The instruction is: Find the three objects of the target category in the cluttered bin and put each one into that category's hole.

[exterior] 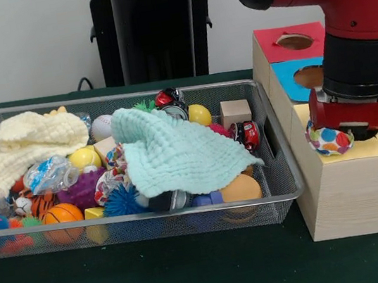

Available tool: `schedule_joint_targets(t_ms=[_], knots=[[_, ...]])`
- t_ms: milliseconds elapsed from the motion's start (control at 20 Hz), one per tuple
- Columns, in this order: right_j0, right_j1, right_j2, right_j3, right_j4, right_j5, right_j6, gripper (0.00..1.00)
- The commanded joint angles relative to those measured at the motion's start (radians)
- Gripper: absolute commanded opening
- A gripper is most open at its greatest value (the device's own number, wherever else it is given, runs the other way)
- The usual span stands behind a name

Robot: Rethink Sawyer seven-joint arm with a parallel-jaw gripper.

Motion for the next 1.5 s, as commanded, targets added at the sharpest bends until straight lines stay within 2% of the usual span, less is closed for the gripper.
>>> schedule_joint_targets(t_ms=[50,150,400,600,900,1200,1500], knots=[[-0.071,0.086,0.071,0.002,-0.049,-0.039,0.054,0.00],[-0.073,0.084,0.076,0.017,-0.032,-0.032,0.075,0.00],[-0.079,0.053,0.088,0.027,-0.019,0.048,0.062,0.00],[-0.082,0.037,0.098,0.039,-0.018,0.065,0.055,0.00],[-0.061,-0.033,0.083,0.064,0.001,0.143,0.088,0.00],[-0.051,-0.075,0.071,0.040,0.002,0.246,0.085,0.00],[-0.055,-0.107,0.082,0.059,0.003,0.252,0.081,0.00]])
